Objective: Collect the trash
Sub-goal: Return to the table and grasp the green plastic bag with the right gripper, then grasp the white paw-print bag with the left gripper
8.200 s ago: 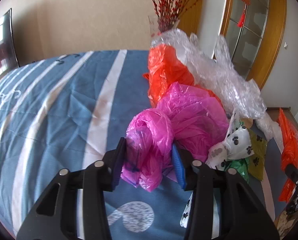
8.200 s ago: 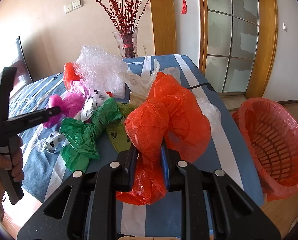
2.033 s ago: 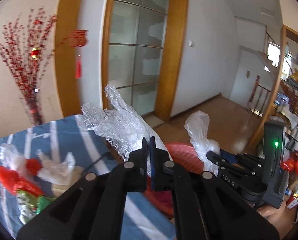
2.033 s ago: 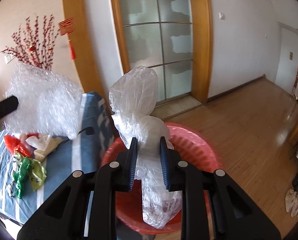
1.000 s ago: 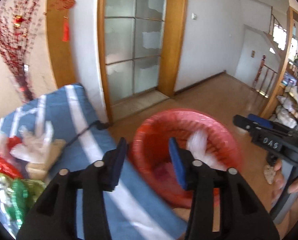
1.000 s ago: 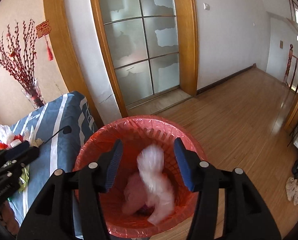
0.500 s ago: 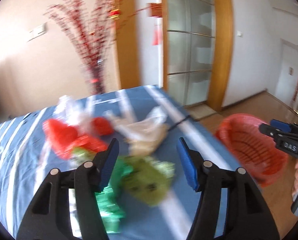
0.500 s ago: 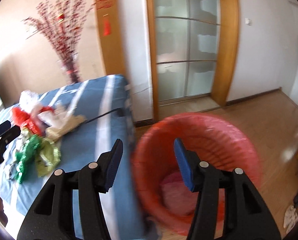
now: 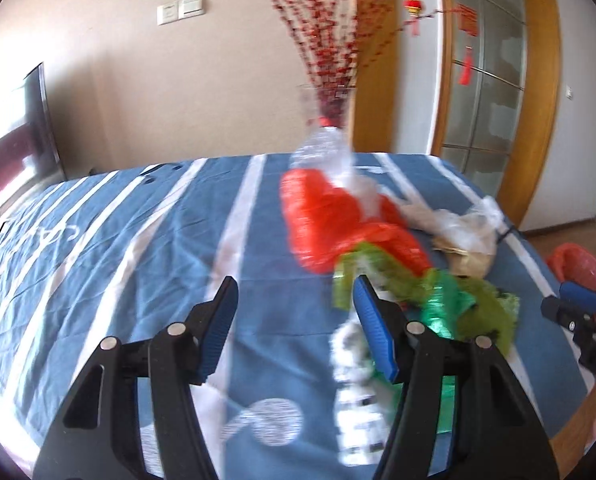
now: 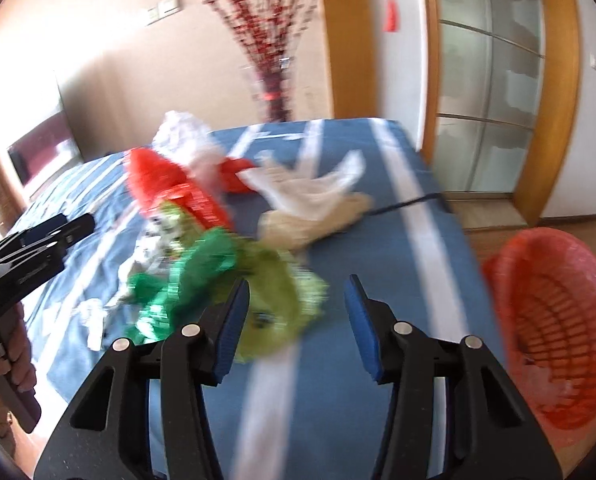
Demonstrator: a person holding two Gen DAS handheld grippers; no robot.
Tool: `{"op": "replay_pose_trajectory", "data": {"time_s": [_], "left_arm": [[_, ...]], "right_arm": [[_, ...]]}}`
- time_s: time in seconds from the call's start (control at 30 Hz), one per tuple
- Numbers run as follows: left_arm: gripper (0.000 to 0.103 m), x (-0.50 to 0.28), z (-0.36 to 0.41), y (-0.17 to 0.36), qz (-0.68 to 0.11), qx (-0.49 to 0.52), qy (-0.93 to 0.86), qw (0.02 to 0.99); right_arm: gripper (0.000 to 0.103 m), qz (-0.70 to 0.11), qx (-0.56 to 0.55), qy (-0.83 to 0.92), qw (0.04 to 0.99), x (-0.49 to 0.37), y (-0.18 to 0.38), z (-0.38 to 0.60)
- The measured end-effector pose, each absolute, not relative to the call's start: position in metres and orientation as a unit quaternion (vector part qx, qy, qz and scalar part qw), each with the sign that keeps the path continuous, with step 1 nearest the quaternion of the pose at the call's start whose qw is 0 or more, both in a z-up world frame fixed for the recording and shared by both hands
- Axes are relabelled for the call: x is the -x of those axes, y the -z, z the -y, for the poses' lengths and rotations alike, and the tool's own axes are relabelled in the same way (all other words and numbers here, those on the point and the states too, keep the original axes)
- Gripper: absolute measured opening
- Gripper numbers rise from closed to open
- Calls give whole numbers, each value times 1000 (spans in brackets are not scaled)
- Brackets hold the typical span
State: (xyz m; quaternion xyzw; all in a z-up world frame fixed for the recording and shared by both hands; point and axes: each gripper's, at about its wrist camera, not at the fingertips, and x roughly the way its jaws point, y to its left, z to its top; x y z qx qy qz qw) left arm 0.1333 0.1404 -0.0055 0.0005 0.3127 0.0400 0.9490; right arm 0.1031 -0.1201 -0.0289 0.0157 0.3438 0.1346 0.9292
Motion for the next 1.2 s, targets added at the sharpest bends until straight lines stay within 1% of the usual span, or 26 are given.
{"op": "replay_pose_trajectory", "data": {"time_s": [0.2,0.33,0.43,0.5,0.53,0.57,0.63,0.93,1.2], "left_arm": [[59,-130,-174,6,-314,12,-73,946],[59,-129,-193,8,-317,19,-86,944],[59,-131,-203,10,-321,27,-89,943],[59,-132,-206,11,-323,31,-88,942],[59,-133,-206,12,-326,34,-86,941],[59,-133,-205,12,-328,37,-83,940],[59,-136,-200,15,-334,39,-74,939],[59,-146,-145,30,-359,16,-14,933],[59,-152,-116,44,-383,-1,7,924]], "right_arm": [[47,-360,-26,-174,916,-108,37,74],[41,-381,-14,-179,907,-114,51,44],[40,-399,-8,-177,900,-119,61,33],[35,-409,-5,-177,895,-122,68,29],[31,-413,-3,-179,893,-123,71,28],[25,-406,1,-177,897,-120,71,28],[19,-405,6,-182,896,-118,70,28],[19,-358,-9,-145,922,-111,38,79],[19,-351,-42,-80,932,-118,30,144]]}}
